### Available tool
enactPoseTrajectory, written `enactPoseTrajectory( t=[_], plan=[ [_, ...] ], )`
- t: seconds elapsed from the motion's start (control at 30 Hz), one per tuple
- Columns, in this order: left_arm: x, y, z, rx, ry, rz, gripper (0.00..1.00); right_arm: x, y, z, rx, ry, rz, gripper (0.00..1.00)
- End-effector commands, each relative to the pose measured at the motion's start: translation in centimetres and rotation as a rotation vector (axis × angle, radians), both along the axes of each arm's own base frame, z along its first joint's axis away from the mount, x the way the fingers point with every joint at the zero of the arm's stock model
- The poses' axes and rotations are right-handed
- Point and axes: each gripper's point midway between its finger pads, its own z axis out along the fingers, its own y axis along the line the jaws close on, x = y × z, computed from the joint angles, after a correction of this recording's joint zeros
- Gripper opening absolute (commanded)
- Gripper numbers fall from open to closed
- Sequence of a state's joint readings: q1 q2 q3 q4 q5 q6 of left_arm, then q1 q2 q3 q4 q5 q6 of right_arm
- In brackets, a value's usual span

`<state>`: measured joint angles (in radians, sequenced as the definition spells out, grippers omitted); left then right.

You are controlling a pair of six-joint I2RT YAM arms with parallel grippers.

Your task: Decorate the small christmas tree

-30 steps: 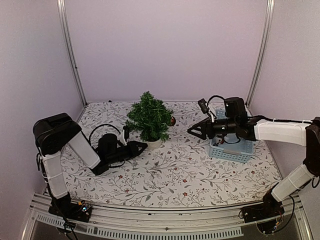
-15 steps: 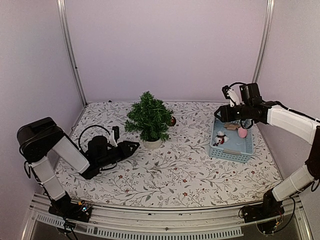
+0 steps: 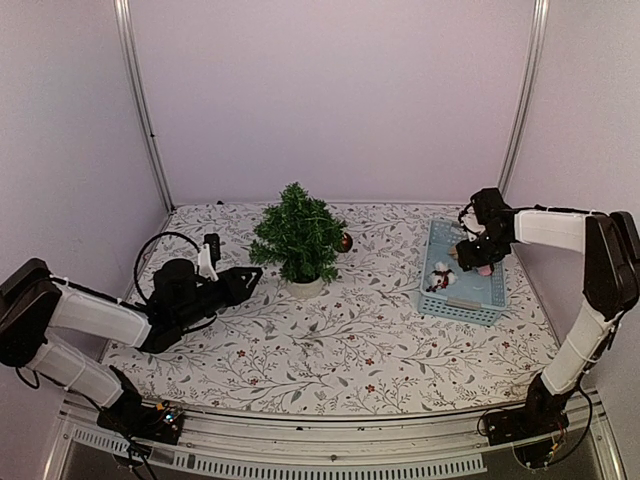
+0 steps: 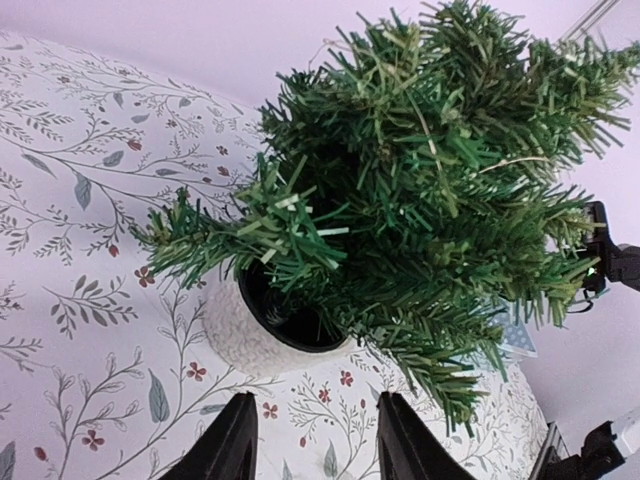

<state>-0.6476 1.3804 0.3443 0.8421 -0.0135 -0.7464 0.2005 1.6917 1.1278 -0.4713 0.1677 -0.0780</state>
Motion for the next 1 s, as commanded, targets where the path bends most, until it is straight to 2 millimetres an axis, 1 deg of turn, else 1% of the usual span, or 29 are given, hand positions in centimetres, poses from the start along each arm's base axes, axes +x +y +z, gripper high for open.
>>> enactPoseTrajectory(
  t=[0.0,0.13,0.27,0.43,0.57,0.7,0.8,0.83,0.9,0.97],
  plan=[
    [0.2,1.0,-0.8,0.084,0.005,0.029,0.42,0.9,-1.7,-0.4,-0.098,0.004,-0.037,0.60],
    [0.2,0.7,-0.9,0.073,0.008,0.019,0.42,1.6,-3.3,-0.7,-0.183,-0.002,-0.095,0.60],
    [0.2,0.5,-0.6,0.063,0.003,0.013,0.42,1.8,-4.5,-1.7,-0.236,0.015,-0.137,0.61],
    [0.1,0.7,-0.4,0.067,-0.005,0.018,0.42,2.3,-5.4,-2.1,-0.262,0.010,-0.159,0.63],
    [0.2,0.7,-0.3,0.067,-0.009,0.019,0.42,2.7,-5.8,-3.2,-0.280,0.026,-0.171,0.63],
    [0.2,0.8,-0.3,0.065,-0.010,0.024,0.42,3.3,-5.8,-4.3,-0.271,0.041,-0.165,0.62],
    [0.2,0.9,-0.2,0.068,-0.015,0.026,0.42,3.7,-5.6,-5.2,-0.256,0.056,-0.157,0.59],
    [0.2,0.9,-0.1,0.069,-0.017,0.026,0.42,3.8,-5.6,-5.4,-0.251,0.059,-0.155,0.57],
    [0.3,0.9,0.0,0.072,-0.021,0.028,0.42,4.1,-5.3,-5.4,-0.240,0.056,-0.149,0.50],
    [0.3,0.9,0.1,0.075,-0.023,0.029,0.43,4.3,-5.3,-4.9,-0.239,0.045,-0.152,0.42]
  ],
)
